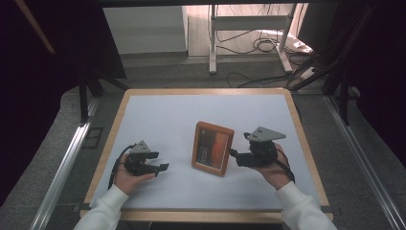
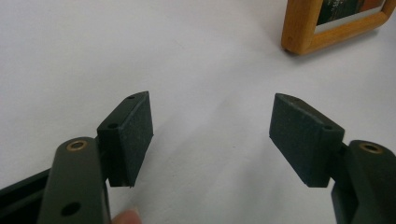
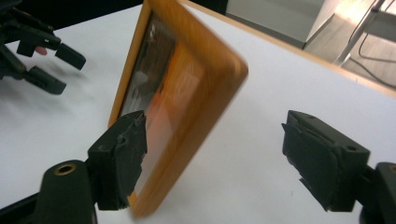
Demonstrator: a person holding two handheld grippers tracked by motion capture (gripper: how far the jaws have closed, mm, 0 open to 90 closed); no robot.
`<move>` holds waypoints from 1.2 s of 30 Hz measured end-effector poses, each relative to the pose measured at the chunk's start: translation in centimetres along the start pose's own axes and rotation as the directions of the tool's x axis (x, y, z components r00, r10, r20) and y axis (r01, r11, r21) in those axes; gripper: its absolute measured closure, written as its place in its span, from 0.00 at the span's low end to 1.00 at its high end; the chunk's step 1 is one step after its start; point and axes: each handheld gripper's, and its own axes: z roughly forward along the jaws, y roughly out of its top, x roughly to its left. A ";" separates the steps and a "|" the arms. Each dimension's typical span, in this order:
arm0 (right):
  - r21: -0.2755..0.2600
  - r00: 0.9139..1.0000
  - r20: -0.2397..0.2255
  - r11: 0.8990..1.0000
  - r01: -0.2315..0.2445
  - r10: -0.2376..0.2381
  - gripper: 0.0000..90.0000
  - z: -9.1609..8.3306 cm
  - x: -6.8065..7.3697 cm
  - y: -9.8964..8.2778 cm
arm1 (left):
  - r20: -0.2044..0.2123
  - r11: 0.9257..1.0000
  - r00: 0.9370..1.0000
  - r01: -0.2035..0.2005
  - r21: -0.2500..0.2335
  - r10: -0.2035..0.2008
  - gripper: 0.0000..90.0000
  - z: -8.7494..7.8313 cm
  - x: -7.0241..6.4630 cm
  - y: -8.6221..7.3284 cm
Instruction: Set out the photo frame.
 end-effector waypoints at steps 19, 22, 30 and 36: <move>0.119 0.992 -0.122 0.992 0.036 -0.022 1.00 1.2 3.8 -6.6 | 0.003 1.000 1.000 -0.014 -0.008 0.014 0.33 -0.1 -0.1 0.1; 0.135 0.989 -0.140 0.989 0.059 -0.040 1.00 1.9 4.4 -6.6 | 0.003 1.000 1.000 -0.014 -0.004 0.014 0.33 0.0 -0.2 0.0; 0.171 0.980 -0.178 0.978 0.121 -0.090 1.00 4.4 6.1 -6.2 | 0.005 1.000 1.000 -0.014 -0.004 0.014 0.33 0.0 -0.2 0.1; 0.180 0.976 -0.192 0.974 0.139 -0.104 1.00 5.4 6.8 -5.9 | 0.011 1.000 1.000 -0.016 0.001 0.016 0.33 0.1 -0.2 0.0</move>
